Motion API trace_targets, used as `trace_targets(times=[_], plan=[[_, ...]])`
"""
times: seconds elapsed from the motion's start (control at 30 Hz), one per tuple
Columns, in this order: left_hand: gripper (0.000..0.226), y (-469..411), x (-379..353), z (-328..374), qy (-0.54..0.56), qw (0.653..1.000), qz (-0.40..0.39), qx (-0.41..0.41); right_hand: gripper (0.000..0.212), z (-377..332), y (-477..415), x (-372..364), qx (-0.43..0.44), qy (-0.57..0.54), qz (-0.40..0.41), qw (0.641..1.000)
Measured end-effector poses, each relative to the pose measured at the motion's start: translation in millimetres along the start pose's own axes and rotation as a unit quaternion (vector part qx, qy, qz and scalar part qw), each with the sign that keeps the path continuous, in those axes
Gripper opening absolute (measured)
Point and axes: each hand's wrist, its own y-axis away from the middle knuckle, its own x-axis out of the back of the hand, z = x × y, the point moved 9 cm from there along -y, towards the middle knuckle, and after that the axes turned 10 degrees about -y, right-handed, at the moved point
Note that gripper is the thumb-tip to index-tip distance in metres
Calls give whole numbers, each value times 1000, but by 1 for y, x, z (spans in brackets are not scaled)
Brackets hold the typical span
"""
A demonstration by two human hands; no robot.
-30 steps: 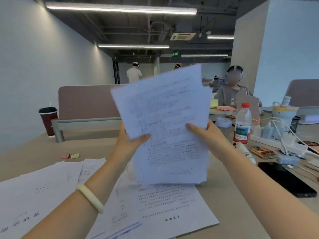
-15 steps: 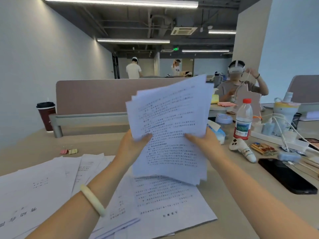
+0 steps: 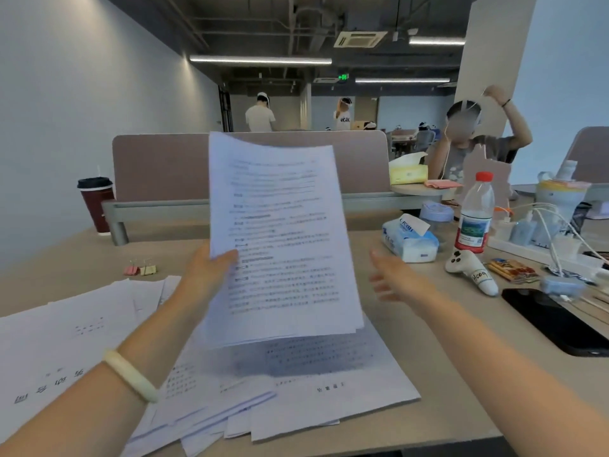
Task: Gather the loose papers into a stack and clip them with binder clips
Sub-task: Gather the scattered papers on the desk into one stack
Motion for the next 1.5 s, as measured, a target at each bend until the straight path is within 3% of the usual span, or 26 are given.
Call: trace_targets(times=[0.07,0.13,0.2,0.27,0.33,0.4,0.5,0.63,0.7,0.77,0.97,1.07,1.17,1.3,1.4,1.5], plan=[[26,-2,24,-28,-13,998,-5,57,74,35,-3,-6,-77,108,-16,991],[33,0,41,-63,-7,992,-26,120,81,54,-4,-24,-119,38,-43,991],[41,6,51,-93,5,982,-44,181,54,55,-1,-46,-155,-71,-72,983],[40,11,57,-114,17,974,-56,220,33,53,1,-67,-183,-97,-98,973],[33,12,58,-122,41,968,-64,241,42,50,1,-80,-190,-93,-102,972],[30,12,54,-121,62,965,-81,244,48,48,-5,-90,-188,-81,-88,975],[29,10,49,-120,67,963,-91,246,22,50,-3,-110,-195,-42,-112,973],[33,8,46,-122,56,961,-103,250,13,47,-8,-126,-140,54,-106,983],[35,5,49,-123,49,964,-103,241,34,43,-12,-129,-100,146,-112,978],[38,2,51,-127,42,965,-100,240,39,40,-11,-129,-73,184,-112,974],[25,1,37,-119,38,969,-121,212,37,21,-3,-145,-46,-76,-204,975],[27,-1,29,-114,22,973,-128,190,62,23,-8,-137,-85,-160,-196,964],[32,-2,19,-111,3,974,-133,182,67,20,-5,-131,-90,-162,-205,961],[23,-3,-2,-101,-20,977,-147,152,38,14,8,-129,-94,-163,-245,951],[18,-2,-11,-96,-51,979,-138,142,37,22,7,-115,-70,-60,-177,980],[22,0,-23,-90,-38,977,-171,121,36,15,1,-89,-33,-25,-102,994]])
